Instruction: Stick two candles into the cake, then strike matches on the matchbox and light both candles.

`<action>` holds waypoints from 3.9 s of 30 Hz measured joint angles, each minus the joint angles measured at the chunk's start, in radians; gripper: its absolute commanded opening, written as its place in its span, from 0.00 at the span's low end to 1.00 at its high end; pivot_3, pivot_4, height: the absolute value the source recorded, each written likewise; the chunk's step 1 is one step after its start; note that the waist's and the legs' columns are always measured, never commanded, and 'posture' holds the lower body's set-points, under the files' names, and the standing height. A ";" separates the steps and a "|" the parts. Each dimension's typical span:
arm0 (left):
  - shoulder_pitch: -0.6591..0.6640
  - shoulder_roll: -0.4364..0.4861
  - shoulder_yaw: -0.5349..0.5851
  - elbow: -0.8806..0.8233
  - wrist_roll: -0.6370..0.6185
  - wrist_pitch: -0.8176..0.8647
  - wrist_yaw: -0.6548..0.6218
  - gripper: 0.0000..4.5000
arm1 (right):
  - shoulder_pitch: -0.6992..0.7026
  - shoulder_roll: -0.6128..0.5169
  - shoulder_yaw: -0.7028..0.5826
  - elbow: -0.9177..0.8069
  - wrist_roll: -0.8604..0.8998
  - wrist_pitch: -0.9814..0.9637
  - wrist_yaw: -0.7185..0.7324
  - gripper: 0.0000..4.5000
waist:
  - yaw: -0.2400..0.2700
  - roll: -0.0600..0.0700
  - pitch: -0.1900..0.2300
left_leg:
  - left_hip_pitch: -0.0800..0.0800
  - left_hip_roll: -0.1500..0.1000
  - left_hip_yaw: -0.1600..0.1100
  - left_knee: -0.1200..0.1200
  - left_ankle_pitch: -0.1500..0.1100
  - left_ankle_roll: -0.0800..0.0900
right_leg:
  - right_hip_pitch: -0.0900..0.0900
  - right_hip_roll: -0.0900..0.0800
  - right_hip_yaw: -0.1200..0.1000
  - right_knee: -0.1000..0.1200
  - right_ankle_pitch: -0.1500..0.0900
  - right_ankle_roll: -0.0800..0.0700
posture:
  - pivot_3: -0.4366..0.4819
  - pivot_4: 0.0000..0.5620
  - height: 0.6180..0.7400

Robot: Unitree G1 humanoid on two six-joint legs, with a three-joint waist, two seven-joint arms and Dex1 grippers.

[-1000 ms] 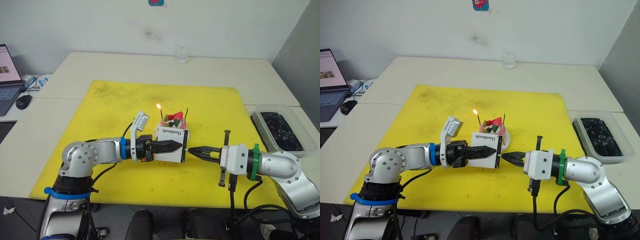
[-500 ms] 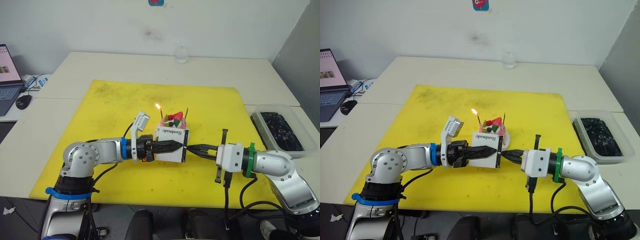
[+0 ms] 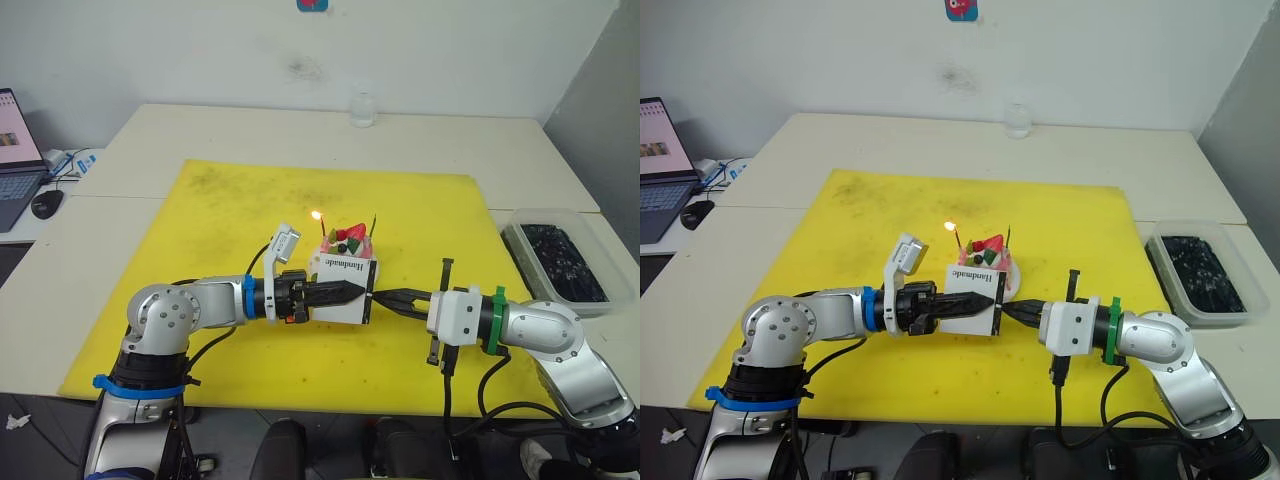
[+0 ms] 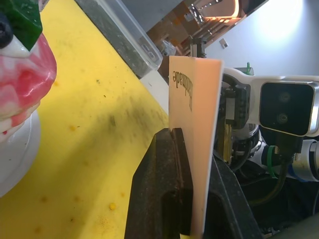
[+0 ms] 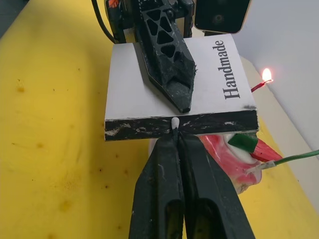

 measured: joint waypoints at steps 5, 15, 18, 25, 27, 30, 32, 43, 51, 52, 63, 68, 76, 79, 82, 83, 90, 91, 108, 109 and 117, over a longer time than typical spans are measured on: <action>-0.008 -0.006 0.003 0.001 0.004 0.010 0.005 0.00 | -0.008 -0.001 0.009 0.014 -0.016 -0.011 0.005 0.01 | 0.000 0.000 0.000 | 0.000 0.000 0.000 0.000 0.000 0.000 | 0.000 0.000 0.000 0.000 0.000 0.000 | 0.48 0.27 1.00; -0.450 0.084 0.162 0.136 -0.003 -0.097 -0.023 0.00 | 0.063 -0.069 0.125 0.013 -0.031 -0.065 0.109 0.01 | 0.003 -0.006 0.004 | -0.004 0.001 -0.002 0.003 0.001 0.000 | -0.001 0.007 0.000 0.000 0.000 0.000 | 0.48 0.27 1.00; -0.559 0.162 0.238 0.150 -0.029 -0.106 -0.054 0.00 | 0.061 -0.081 0.111 0.003 -0.026 -0.052 0.110 0.01 | -0.014 0.000 0.001 | 0.001 0.000 0.001 0.001 0.000 0.000 | 0.001 0.004 0.003 -0.001 -0.001 0.002 | 0.48 0.27 1.00; -0.315 0.170 0.233 0.031 -0.137 0.013 0.002 0.00 | 0.009 -0.066 0.027 -0.049 0.010 0.059 0.054 0.01 | -0.014 0.000 0.001 | 0.000 0.002 -0.003 0.001 0.002 -0.003 | 0.001 -0.001 0.002 0.001 -0.001 0.002 | 0.48 0.27 1.00; -0.247 0.172 0.231 -0.004 -0.159 0.032 0.021 0.00 | -0.005 -0.064 0.017 -0.049 0.012 0.085 0.042 0.01 | -0.014 0.000 0.001 | 0.000 0.002 -0.003 0.001 0.002 -0.003 | 0.001 -0.002 0.002 0.001 0.000 0.001 | 0.48 0.27 1.00; -0.124 0.198 0.232 -0.056 -0.194 0.055 0.044 0.00 | -0.062 -0.055 -0.004 -0.038 0.014 0.115 0.019 0.01 | -0.017 0.000 0.001 | 0.001 0.001 -0.003 0.001 0.002 -0.003 | 0.001 -0.001 0.002 0.002 0.000 0.000 | 0.48 0.27 1.00; -0.062 0.212 0.231 -0.072 -0.202 0.060 0.047 0.00 | -0.107 -0.051 -0.008 -0.015 0.007 0.123 0.004 0.01 | -0.017 0.000 0.001 | 0.001 0.001 -0.003 0.001 0.003 -0.004 | 0.001 -0.001 0.001 0.002 0.000 0.000 | 0.48 0.27 1.00; 0.170 0.289 0.185 -0.153 -0.149 0.040 -0.010 0.00 | -0.314 -0.015 -0.003 0.172 -0.119 0.105 -0.078 0.01 | -0.011 0.000 0.001 | -0.001 0.001 -0.002 0.000 0.003 -0.004 | 0.000 -0.001 0.002 0.000 0.000 0.000 | 0.48 0.27 1.00; 0.191 0.266 0.151 -0.186 -0.145 0.008 -0.013 0.00 | -0.369 0.025 0.011 0.226 -0.189 0.105 -0.114 0.01 | -0.002 0.000 0.001 | -0.001 0.001 -0.001 0.000 0.003 -0.004 | 0.000 -0.001 0.002 0.001 0.000 -0.001 | 0.48 0.27 1.00; 0.190 0.266 0.151 -0.186 -0.144 0.006 -0.013 0.00 | -0.369 0.027 0.015 0.230 -0.194 0.105 -0.114 0.01 | -0.002 0.000 0.001 | -0.001 0.001 -0.001 0.000 0.003 -0.004 | 0.000 -0.001 0.002 0.001 0.000 -0.001 | 0.48 0.27 1.00; 0.166 0.255 0.130 -0.182 -0.132 -0.007 -0.012 0.00 | -0.369 0.057 0.039 0.262 -0.247 0.087 -0.131 0.01 | -0.002 0.000 0.001 | -0.001 0.001 -0.001 0.000 0.003 -0.004 | 0.000 -0.001 0.002 0.001 0.000 -0.001 | 0.48 0.27 1.00; 0.166 0.254 0.118 -0.182 -0.132 -0.010 -0.012 0.00 | -0.369 0.061 0.039 0.268 -0.253 0.086 -0.133 0.01 | -0.002 0.000 0.001 | -0.001 0.001 -0.001 0.000 0.003 -0.004 | 0.000 -0.001 0.002 0.001 0.000 -0.001 | 0.48 0.27 1.00; 0.167 0.255 0.114 -0.182 -0.132 -0.013 -0.012 0.00 | -0.362 0.054 0.038 0.263 -0.255 0.092 -0.131 0.01 | -0.002 0.000 0.001 | -0.001 0.001 -0.001 0.000 0.003 -0.004 | 0.000 -0.001 0.002 0.001 0.000 -0.001 | 0.48 0.27 1.00; 0.167 0.255 0.114 -0.182 -0.132 -0.014 -0.012 0.00 | -0.362 0.048 0.038 0.257 -0.256 0.093 -0.131 0.01 | -0.002 0.000 0.001 | -0.001 0.001 -0.001 0.000 0.003 -0.004 | 0.000 -0.001 0.001 0.001 0.000 -0.001 | 0.48 0.27 1.00; 0.167 0.255 0.114 -0.182 -0.132 -0.014 -0.012 0.00 | -0.362 0.046 0.037 0.257 -0.260 0.088 -0.134 0.01 | -0.002 0.000 0.001 | -0.001 0.001 -0.001 0.000 0.003 -0.004 | 0.000 -0.001 0.002 0.001 0.000 -0.001 | 0.48 0.27 1.00; 0.167 0.255 0.114 -0.182 -0.132 -0.014 -0.012 0.00 | -0.363 0.046 0.037 0.257 -0.263 0.087 -0.135 0.01 | -0.002 0.000 0.001 | -0.001 0.001 -0.001 0.000 0.003 -0.004 | 0.000 -0.001 0.001 0.001 0.000 -0.001 | 0.48 0.27 1.00; 0.163 0.254 0.113 -0.182 -0.132 -0.015 -0.012 0.00 | -0.369 0.054 0.038 0.283 -0.286 0.066 -0.155 0.01 | -0.002 0.000 0.001 | -0.001 0.001 -0.001 0.000 0.003 -0.004 | 0.000 -0.001 0.002 0.001 0.000 -0.001 | 0.48 0.27 1.00; 0.163 0.253 0.113 -0.181 -0.132 -0.015 -0.012 0.00 | -0.370 0.054 0.038 0.286 -0.286 0.064 -0.155 0.01 | -0.002 0.000 0.001 | -0.001 0.001 -0.001 0.000 0.003 -0.004 | 0.000 -0.001 0.002 0.001 0.000 -0.001 | 0.48 0.27 1.00; 0.157 0.240 0.097 -0.166 -0.114 -0.023 -0.012 0.00 | -0.369 0.057 0.038 0.293 -0.286 0.055 -0.152 0.01 | -0.002 0.000 0.001 | -0.001 0.001 -0.001 0.000 0.003 -0.004 | 0.000 -0.001 0.002 0.001 0.000 -0.001 | 0.48 0.27 1.00; 0.157 0.240 0.096 -0.166 -0.114 -0.025 -0.012 0.00 | -0.369 0.057 0.038 0.293 -0.286 0.054 -0.152 0.01 | -0.002 0.000 0.001 | -0.001 0.001 -0.001 0.000 0.003 -0.003 | 0.000 -0.001 0.002 0.001 0.000 -0.001 | 0.48 0.27 1.00; 0.156 0.239 0.096 -0.166 -0.114 -0.030 -0.010 0.00 | -0.368 0.057 0.038 0.287 -0.286 0.053 -0.152 0.01 | -0.002 0.000 0.001 | -0.001 0.001 -0.001 -0.001 0.003 -0.004 | -0.001 -0.001 0.001 0.001 0.000 -0.001 | 0.48 0.27 1.00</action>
